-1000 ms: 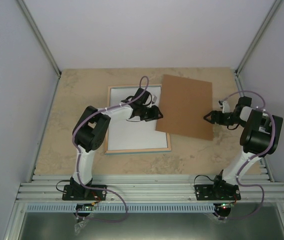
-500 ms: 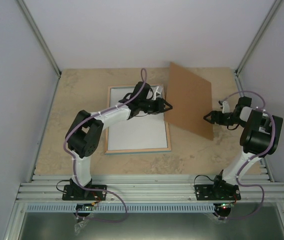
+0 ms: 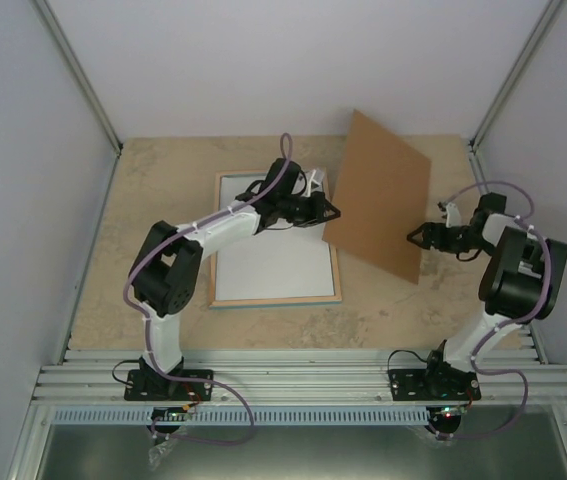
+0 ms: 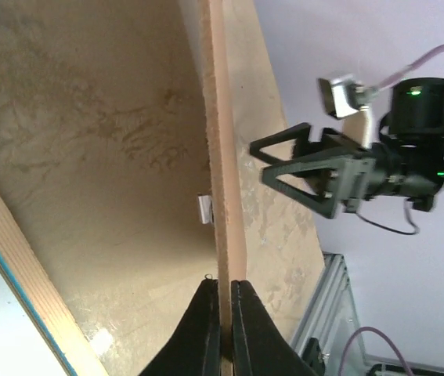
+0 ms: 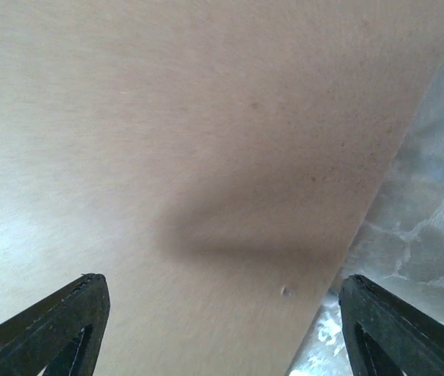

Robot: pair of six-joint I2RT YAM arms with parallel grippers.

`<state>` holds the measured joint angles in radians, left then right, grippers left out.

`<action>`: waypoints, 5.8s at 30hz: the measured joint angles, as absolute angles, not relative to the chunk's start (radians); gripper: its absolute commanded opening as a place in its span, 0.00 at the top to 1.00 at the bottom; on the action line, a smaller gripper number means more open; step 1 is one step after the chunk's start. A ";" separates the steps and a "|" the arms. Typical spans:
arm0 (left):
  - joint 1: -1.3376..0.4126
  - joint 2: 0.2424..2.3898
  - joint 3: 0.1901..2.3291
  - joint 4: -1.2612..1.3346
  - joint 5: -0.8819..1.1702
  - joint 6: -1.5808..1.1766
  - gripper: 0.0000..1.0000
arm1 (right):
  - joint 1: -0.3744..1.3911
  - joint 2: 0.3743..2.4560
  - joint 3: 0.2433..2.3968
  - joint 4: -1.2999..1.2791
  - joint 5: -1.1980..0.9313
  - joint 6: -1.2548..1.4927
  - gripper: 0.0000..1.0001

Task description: Put the photo into the frame

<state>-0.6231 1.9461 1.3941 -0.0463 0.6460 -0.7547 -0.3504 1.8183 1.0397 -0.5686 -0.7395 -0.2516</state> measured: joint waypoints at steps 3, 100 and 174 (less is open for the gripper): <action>-0.626 1.914 1.428 -0.107 0.617 -0.691 1.00 | -0.366 1.707 1.054 -0.622 -0.759 -0.296 0.09; -0.439 0.373 0.508 -0.023 0.673 2.094 1.00 | 0.114 1.485 1.608 -1.338 -1.017 -0.588 0.58; -0.174 1.151 0.899 0.543 0.961 -0.812 1.00 | -0.041 1.297 1.134 0.725 -1.288 1.177 0.99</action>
<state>-0.1741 1.1515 0.8993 0.5430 0.9611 -0.8116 -0.0406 1.2972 1.1339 0.7246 -1.2881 1.1767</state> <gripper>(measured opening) 0.033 0.044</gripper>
